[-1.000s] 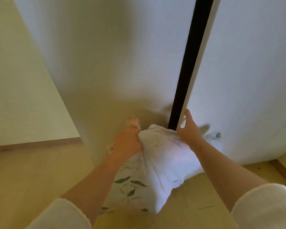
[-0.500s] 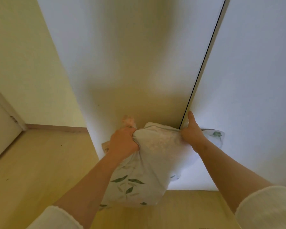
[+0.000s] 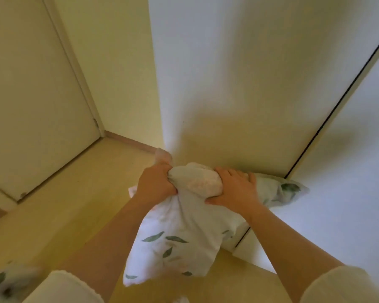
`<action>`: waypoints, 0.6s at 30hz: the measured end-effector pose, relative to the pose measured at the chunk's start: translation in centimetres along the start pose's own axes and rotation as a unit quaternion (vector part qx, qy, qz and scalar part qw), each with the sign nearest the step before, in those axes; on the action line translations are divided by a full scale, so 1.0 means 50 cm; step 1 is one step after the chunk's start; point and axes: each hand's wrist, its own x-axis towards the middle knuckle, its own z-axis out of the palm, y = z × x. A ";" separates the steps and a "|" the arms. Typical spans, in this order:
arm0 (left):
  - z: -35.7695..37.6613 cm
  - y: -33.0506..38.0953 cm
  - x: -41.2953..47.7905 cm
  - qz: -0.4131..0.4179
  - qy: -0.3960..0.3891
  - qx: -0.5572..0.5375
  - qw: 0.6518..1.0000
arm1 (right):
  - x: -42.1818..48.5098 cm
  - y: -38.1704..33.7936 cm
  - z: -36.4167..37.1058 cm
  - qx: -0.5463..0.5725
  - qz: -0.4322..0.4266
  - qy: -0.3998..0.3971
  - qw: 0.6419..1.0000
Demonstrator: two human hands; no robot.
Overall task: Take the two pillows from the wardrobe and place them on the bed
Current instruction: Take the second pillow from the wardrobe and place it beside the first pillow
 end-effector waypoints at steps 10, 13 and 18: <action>-0.150 -0.274 -0.077 -0.188 0.079 0.005 0.979 | 0.110 -0.309 0.111 0.024 -0.159 0.049 0.986; -0.195 -0.371 -0.093 -0.236 0.131 0.039 0.962 | 0.141 -0.428 0.145 0.019 -0.212 0.026 0.977; -0.285 -0.537 -0.117 -0.269 0.164 0.149 0.938 | 0.192 -0.642 0.186 0.037 -0.288 0.019 0.957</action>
